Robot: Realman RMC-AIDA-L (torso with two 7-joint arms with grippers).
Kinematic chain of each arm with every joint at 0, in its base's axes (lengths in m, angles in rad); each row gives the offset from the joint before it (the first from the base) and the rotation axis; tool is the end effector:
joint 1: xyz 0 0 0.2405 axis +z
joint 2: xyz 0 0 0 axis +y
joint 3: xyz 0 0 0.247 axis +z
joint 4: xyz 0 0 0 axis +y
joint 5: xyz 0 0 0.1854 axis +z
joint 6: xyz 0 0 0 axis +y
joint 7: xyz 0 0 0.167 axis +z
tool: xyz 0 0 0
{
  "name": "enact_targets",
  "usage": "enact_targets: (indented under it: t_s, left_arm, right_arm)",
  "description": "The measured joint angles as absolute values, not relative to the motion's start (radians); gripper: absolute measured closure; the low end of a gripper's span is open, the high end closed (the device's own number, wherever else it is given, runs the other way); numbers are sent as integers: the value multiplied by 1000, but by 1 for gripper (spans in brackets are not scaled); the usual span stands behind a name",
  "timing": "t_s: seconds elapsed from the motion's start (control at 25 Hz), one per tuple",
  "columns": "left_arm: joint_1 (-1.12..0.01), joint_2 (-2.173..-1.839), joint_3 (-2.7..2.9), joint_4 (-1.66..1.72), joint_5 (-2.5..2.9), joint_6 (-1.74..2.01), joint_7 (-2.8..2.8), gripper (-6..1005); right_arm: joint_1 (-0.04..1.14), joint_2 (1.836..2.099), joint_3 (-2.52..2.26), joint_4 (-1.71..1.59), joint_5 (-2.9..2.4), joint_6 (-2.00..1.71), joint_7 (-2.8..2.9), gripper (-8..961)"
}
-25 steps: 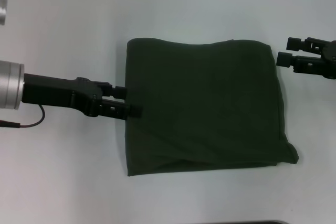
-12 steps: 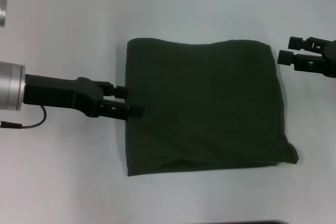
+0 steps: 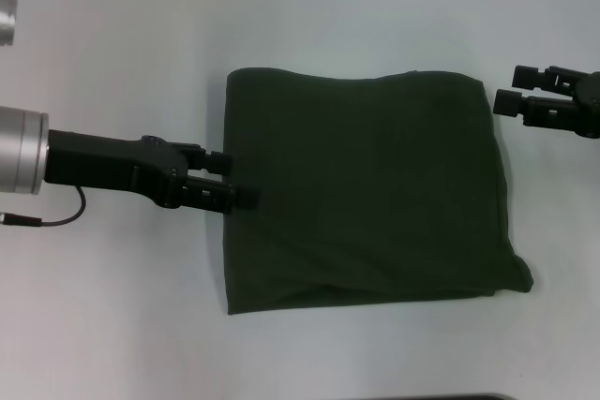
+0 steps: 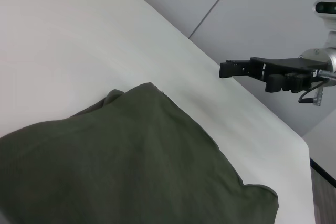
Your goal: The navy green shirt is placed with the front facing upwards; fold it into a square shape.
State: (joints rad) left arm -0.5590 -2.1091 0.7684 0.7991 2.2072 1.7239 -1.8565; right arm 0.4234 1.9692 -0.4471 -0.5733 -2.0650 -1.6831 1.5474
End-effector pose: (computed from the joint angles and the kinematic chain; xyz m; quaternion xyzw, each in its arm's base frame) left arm -0.2188 0.2874 -0.0300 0.9222 0.3571 0.1473 0.0189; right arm 0.2881 0.2858 0.0358 -0.8709 0.3702 0.2861 0.1507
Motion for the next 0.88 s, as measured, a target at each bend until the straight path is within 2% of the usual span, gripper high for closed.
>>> enact_targets:
  t_s: [0.88]
  left_arm:
    - [-560, -2108, 770, 801, 2207, 1723, -1853, 99]
  right_arm:
    - [420, 1963, -451, -575, -2066, -1668, 1584, 39]
